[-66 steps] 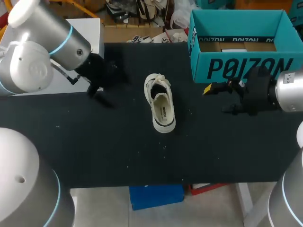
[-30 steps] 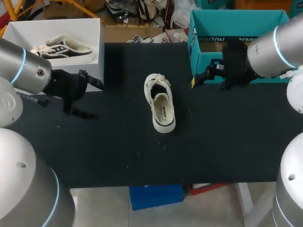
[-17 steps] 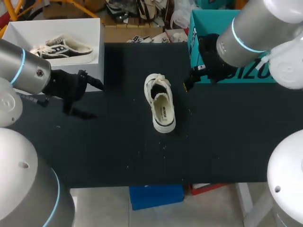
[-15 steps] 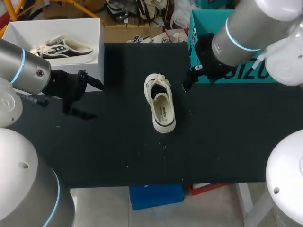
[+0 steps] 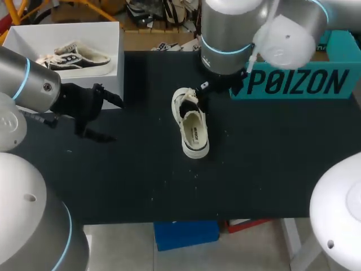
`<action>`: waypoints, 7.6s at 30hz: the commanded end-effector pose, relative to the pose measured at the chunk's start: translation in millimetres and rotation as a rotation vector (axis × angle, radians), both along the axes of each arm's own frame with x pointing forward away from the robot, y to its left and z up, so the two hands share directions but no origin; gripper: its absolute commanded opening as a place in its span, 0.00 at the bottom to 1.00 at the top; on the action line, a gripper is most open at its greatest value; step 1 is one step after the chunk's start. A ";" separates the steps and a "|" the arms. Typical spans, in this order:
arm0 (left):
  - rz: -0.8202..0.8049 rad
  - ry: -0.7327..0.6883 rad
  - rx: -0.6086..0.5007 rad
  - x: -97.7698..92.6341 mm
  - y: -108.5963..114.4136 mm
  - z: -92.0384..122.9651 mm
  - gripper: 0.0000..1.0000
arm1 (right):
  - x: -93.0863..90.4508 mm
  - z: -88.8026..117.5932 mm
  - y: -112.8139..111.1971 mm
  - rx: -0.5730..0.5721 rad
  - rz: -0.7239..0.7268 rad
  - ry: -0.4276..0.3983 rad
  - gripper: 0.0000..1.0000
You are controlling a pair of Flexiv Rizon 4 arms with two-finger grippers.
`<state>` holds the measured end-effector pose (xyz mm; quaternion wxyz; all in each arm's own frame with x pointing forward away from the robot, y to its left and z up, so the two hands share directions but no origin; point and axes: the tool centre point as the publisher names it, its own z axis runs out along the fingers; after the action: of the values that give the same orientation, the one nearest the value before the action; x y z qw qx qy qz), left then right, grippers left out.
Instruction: Take the shoe out of the shoebox, open the shoe tongue, remove and reinsert the insole, then place the shoe into the shoebox
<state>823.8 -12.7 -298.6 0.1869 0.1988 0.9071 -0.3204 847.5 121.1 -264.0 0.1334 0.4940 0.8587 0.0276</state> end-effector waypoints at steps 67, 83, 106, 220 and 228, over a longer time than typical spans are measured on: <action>0.001 -0.007 -0.002 -1.2 0.3 -1.3 1.00 | 72.6 -114.9 18.3 0.028 -0.271 0.081 0.77; 0.001 -0.007 -0.002 -1.2 0.3 -1.3 1.00 | 75.7 -143.1 21.1 0.037 -0.264 0.123 0.60; 0.001 -0.007 -0.002 -1.2 0.3 -1.3 1.00 | 85.1 -66.8 15.0 0.062 -0.179 0.114 0.00; 0.001 -0.007 -0.002 -1.2 0.3 -1.3 1.00 | 264.4 72.3 -224.1 -0.101 0.735 0.346 0.00; 0.001 -0.007 -0.002 -1.2 0.3 -1.3 1.00 | 267.4 60.7 -243.3 -0.080 0.723 0.352 0.00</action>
<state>823.5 -12.6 -298.7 0.1871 0.1988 0.9071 -0.3204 1112.3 -118.2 -201.3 -0.0126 0.1518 0.9870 -0.0508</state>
